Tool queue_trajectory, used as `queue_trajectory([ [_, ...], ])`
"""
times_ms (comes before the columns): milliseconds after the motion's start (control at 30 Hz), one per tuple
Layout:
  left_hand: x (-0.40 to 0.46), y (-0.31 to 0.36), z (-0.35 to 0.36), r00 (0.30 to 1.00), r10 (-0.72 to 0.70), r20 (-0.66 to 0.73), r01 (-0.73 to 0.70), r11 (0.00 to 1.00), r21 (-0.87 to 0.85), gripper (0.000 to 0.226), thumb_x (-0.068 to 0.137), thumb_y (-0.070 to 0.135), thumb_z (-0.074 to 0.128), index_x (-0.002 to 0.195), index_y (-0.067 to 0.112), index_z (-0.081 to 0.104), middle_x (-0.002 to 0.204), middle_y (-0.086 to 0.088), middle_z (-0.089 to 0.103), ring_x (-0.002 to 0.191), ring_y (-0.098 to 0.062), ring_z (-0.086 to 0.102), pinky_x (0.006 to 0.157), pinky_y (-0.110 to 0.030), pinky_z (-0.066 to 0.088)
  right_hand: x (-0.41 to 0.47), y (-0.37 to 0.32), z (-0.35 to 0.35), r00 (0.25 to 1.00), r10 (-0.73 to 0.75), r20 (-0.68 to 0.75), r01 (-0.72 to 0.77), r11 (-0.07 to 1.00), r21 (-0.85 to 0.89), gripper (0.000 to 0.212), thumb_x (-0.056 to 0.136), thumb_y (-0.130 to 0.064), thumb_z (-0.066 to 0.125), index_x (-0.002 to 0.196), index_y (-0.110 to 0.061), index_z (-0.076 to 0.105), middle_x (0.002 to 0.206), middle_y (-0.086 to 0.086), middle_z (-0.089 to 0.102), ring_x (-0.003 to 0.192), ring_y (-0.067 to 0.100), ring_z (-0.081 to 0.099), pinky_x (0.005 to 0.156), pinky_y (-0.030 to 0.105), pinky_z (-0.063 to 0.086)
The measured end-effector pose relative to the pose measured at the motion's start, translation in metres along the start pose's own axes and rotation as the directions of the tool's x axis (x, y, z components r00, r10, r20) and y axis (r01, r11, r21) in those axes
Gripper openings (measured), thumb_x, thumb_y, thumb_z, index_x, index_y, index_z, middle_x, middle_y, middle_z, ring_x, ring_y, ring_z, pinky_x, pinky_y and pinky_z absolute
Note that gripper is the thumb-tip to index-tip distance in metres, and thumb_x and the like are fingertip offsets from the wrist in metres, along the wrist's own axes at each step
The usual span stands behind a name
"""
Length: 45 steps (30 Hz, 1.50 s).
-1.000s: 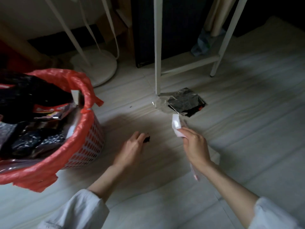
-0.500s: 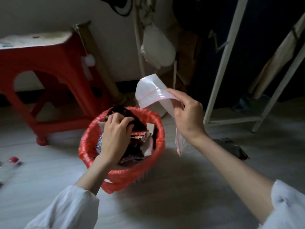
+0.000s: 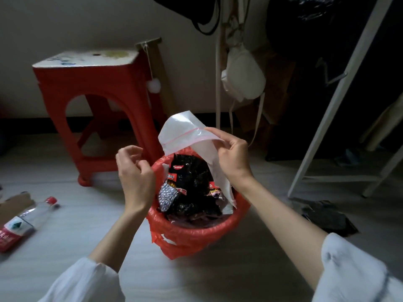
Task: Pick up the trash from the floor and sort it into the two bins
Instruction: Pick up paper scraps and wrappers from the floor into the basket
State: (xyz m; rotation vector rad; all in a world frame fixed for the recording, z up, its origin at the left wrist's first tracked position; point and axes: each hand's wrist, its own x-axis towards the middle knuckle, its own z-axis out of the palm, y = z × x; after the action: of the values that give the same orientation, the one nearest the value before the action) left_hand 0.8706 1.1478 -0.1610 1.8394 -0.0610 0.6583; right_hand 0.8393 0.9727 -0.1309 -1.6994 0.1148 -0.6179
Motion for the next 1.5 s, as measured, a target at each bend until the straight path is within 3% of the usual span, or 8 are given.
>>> queue_trajectory([
  [100,0.006,0.009,-0.001,0.9,0.404,0.162,-0.425,0.896,0.125,0.042,0.078,-0.005,0.04,0.117,0.0,0.051,0.12,-0.014,0.047,0.117,-0.027,0.043,0.103,-0.032,0.033,-0.008,0.021,0.005,0.995,0.017,0.095,0.001,0.982,-0.187,0.038,0.086,0.013,0.047,0.111,-0.006,0.067,0.114,-0.003,0.062,0.112,0.011,0.056,0.1,0.018,0.042],
  [200,0.007,-0.001,0.016,0.566,0.579,0.587,-0.76,0.643,0.098,0.057,0.078,-0.006,0.043,0.134,0.006,0.045,0.141,-0.017,0.04,0.135,-0.031,0.028,0.112,-0.042,0.024,-0.022,0.041,0.01,0.973,0.035,0.227,0.036,0.953,-0.3,0.033,0.089,0.0,0.052,0.117,-0.013,0.065,0.127,0.001,0.06,0.12,0.013,0.053,0.107,0.029,0.039],
  [433,-0.023,-0.038,0.037,0.607,0.169,0.776,-0.513,0.83,0.221,0.051,0.099,0.035,0.022,0.145,0.014,0.027,0.15,-0.001,0.032,0.143,-0.015,0.012,0.115,-0.039,0.001,-0.052,0.064,-0.014,0.863,0.286,0.416,0.084,0.731,-0.677,0.059,0.097,-0.036,0.042,0.149,-0.023,0.016,0.156,-0.004,0.02,0.143,0.013,0.018,0.118,0.031,0.012],
  [533,-0.027,-0.044,0.039,0.424,-0.084,0.902,-0.642,0.674,0.365,0.062,0.094,0.047,-0.001,0.149,0.023,0.012,0.155,0.0,0.019,0.144,-0.019,0.01,0.113,-0.049,-0.008,-0.063,0.078,-0.033,0.822,0.325,0.468,0.295,0.46,-0.837,0.056,0.097,-0.05,0.02,0.147,-0.024,0.023,0.158,-0.001,0.012,0.145,0.011,0.002,0.118,0.038,-0.007],
  [633,-0.037,-0.047,0.043,0.255,-0.236,0.938,-0.758,0.553,0.345,0.088,0.069,0.055,-0.021,0.149,0.031,0.005,0.158,-0.001,0.005,0.145,-0.025,0.002,0.112,-0.054,-0.005,-0.065,0.086,-0.045,0.855,0.284,0.433,0.281,0.447,-0.849,0.083,0.078,-0.058,-0.008,0.143,-0.027,0.033,0.157,-0.002,0.013,0.145,0.009,0.0,0.115,0.037,-0.014],
  [967,-0.052,-0.064,0.103,0.203,-0.658,0.725,-0.731,0.39,0.559,0.076,0.082,0.075,0.027,0.14,0.049,-0.015,0.154,-0.012,-0.02,0.14,-0.042,-0.011,0.112,-0.058,0.002,-0.067,0.106,-0.048,0.925,0.214,0.314,0.152,0.548,-0.823,0.065,0.089,-0.042,0.011,0.15,-0.022,0.005,0.157,-0.003,-0.009,0.142,0.009,-0.02,0.112,0.026,-0.015],
  [1233,-0.072,-0.1,0.123,0.263,-0.684,0.68,-0.745,0.304,0.594,0.089,0.076,0.07,0.046,0.139,0.05,-0.015,0.152,-0.019,-0.016,0.135,-0.049,-0.015,0.105,-0.066,0.009,-0.071,0.112,-0.05,0.925,0.217,0.313,0.122,0.609,-0.784,0.068,0.083,-0.044,0.006,0.149,-0.026,0.006,0.157,-0.006,-0.01,0.14,0.003,-0.022,0.113,0.026,-0.016],
  [1500,-0.061,-0.071,0.096,0.199,-0.6,0.775,-0.612,0.541,0.576,0.079,0.085,0.065,0.04,0.144,0.045,-0.009,0.154,-0.01,-0.022,0.139,-0.039,-0.021,0.11,-0.062,0.002,-0.07,0.105,-0.055,0.916,0.238,0.324,0.134,0.579,-0.805,0.055,0.095,-0.03,0.019,0.149,-0.024,0.012,0.158,-0.004,-0.007,0.143,0.009,-0.019,0.114,0.035,-0.011],
])
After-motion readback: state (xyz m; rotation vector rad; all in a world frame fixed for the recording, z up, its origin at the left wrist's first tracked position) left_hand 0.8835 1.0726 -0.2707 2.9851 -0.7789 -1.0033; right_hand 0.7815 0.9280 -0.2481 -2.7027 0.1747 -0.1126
